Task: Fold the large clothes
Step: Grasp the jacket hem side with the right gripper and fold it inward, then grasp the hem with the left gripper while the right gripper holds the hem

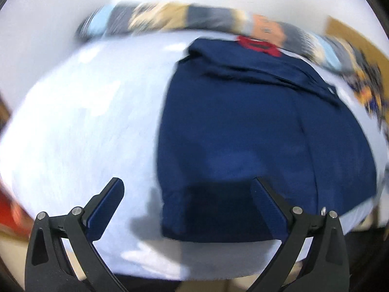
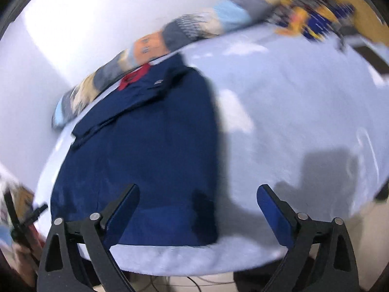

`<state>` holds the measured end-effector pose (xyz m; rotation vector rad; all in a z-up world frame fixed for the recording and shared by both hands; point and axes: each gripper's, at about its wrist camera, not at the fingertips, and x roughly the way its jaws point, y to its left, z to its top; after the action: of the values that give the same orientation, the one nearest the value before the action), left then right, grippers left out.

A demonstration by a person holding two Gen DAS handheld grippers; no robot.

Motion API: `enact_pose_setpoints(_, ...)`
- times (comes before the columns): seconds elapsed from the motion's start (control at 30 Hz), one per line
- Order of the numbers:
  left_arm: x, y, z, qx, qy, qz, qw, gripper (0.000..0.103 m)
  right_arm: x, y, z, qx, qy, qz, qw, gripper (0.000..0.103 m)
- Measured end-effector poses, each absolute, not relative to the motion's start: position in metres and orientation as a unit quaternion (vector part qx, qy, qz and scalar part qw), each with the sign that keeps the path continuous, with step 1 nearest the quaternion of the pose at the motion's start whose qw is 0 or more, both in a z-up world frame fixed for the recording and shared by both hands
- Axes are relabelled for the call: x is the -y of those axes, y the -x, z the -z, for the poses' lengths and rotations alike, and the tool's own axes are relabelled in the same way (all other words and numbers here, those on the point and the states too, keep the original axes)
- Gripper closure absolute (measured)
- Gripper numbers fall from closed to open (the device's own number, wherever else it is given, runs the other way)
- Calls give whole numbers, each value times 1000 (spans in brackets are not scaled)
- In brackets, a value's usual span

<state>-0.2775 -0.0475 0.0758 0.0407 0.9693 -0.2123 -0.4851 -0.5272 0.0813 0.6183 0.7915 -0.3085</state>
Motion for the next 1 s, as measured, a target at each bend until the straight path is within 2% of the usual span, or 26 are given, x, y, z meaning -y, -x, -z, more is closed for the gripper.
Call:
enact_pose_setpoints(0.13, 30, 269, -62, -501, 41, 89, 860, 0, 543, 493, -65, -378, -352, 149, 843, 25)
enact_pose_setpoints(0.2, 30, 269, -61, -501, 39, 88, 860, 0, 547, 492, -57, -379, -383, 137, 831, 46)
enact_pose_setpoints(0.27, 33, 271, -61, -499, 30, 86, 862, 0, 546, 485, -48, -391, -396, 132, 820, 53)
enact_pose_setpoints(0.43, 28, 270, -57, -509, 43, 89, 855, 0, 544, 476, -33, -406, -415, 122, 805, 51)
enact_pose_setpoints(0.57, 20, 266, -56, -512, 62, 91, 852, 0, 521, 459, -33, -426, -386, 72, 815, 50)
enact_pose_setpoints(0.77, 8, 261, -53, -519, 107, 102, 842, 0, 492, 442, -48, -443, -290, 58, 846, 67)
enact_pose_setpoints(0.83, 11, 262, -54, -516, 99, 114, 843, 0, 492, 441, -44, -454, -278, 72, 844, 69)
enact_pose_setpoints(0.97, 27, 261, -51, -515, 45, 111, 849, 15, 493, 443, -44, -449, -297, 73, 840, 65)
enact_pose_setpoints(1.0, 28, 259, -50, -513, 31, 101, 852, 24, 494, 446, -44, -447, -301, 73, 839, 65)
